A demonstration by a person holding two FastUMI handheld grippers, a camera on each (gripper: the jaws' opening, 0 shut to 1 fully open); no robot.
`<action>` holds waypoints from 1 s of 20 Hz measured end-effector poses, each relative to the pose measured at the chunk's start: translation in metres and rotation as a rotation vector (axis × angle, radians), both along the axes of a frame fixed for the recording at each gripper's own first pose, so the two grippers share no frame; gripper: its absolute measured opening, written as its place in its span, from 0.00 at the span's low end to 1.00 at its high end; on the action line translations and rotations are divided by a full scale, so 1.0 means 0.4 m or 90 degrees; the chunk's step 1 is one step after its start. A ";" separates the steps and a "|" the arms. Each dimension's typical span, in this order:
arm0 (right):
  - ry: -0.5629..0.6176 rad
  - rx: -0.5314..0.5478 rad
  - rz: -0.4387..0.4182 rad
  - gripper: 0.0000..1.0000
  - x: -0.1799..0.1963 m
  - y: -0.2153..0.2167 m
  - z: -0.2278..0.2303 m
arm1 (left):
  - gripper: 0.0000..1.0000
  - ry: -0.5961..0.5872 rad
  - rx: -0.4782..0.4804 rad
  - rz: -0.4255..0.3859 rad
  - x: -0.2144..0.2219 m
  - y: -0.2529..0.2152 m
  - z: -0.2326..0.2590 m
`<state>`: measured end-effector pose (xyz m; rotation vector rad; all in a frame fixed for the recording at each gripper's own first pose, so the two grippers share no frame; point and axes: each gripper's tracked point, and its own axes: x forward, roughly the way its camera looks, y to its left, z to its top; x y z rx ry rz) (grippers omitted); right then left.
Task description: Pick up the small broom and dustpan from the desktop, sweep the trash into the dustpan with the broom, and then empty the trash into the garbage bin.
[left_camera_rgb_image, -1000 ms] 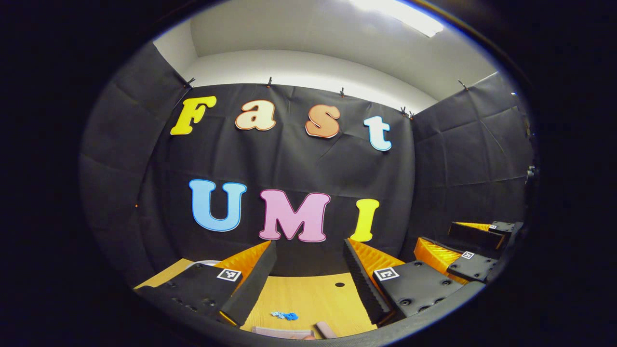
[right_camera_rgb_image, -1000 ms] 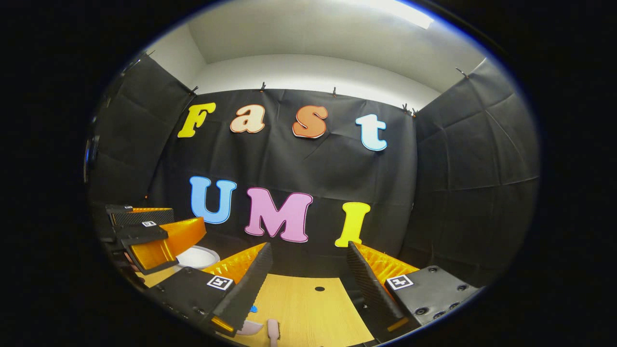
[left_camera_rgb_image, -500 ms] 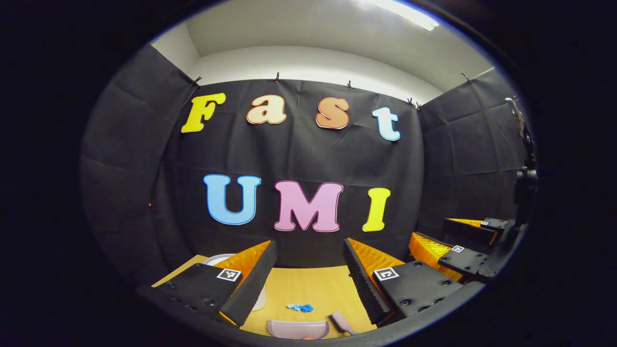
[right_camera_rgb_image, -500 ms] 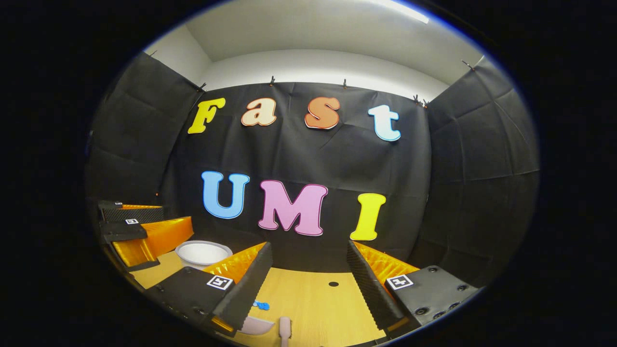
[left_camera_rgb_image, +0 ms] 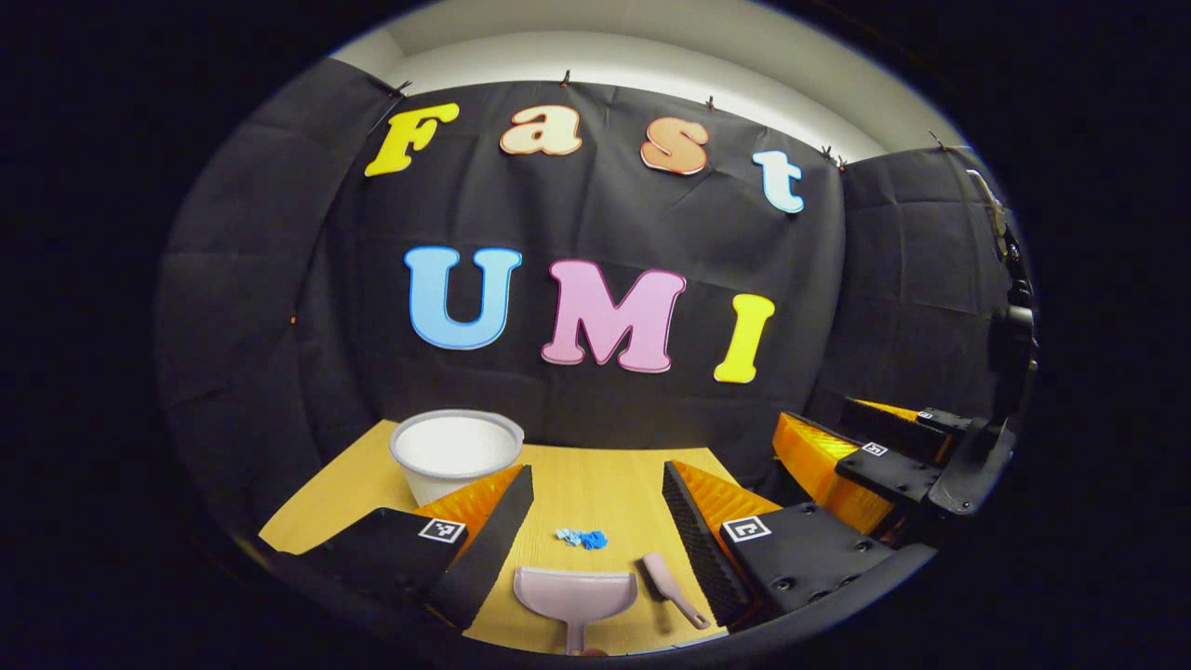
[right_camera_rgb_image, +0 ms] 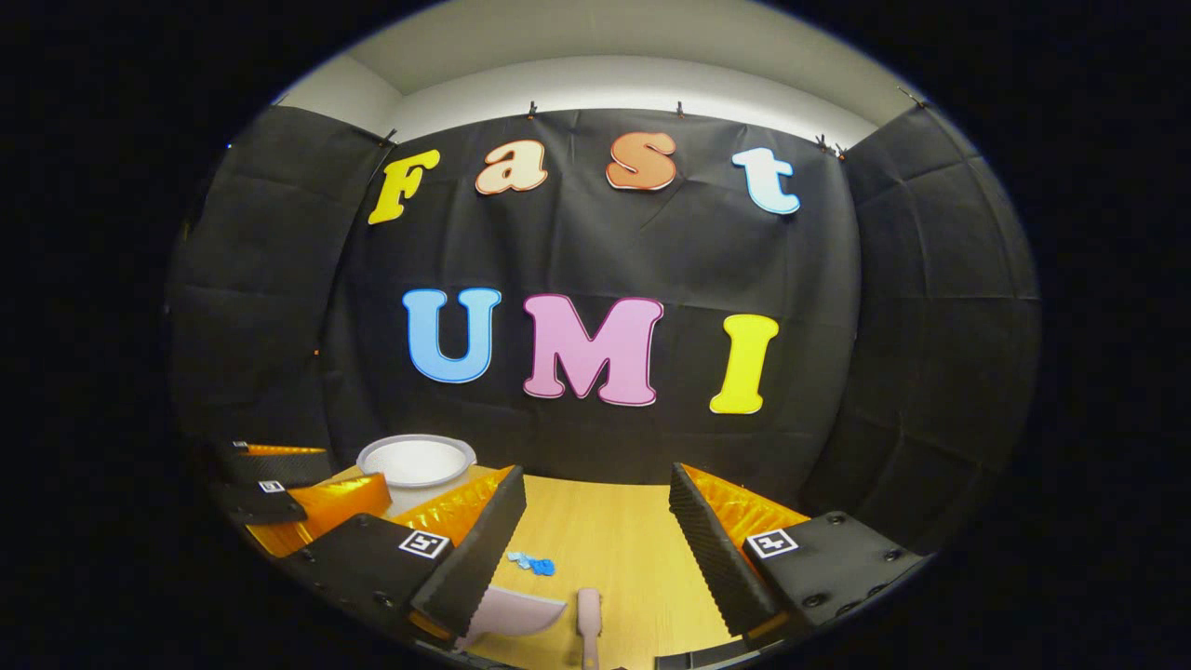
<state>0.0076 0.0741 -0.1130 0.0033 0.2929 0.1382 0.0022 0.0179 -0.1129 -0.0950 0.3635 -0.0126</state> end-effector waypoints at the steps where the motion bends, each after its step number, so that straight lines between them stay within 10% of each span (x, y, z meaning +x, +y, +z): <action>1: 0.013 -0.006 0.007 0.99 0.006 0.005 -0.026 | 0.83 0.020 -0.001 0.005 0.000 0.009 -0.024; 10: 0.300 0.039 -0.006 1.00 0.042 -0.027 -0.423 | 0.83 0.275 0.001 0.003 0.028 0.007 -0.324; 20: 0.666 -0.006 0.038 0.98 -0.141 -0.017 -0.817 | 0.85 0.605 0.020 -0.053 -0.035 -0.033 -0.596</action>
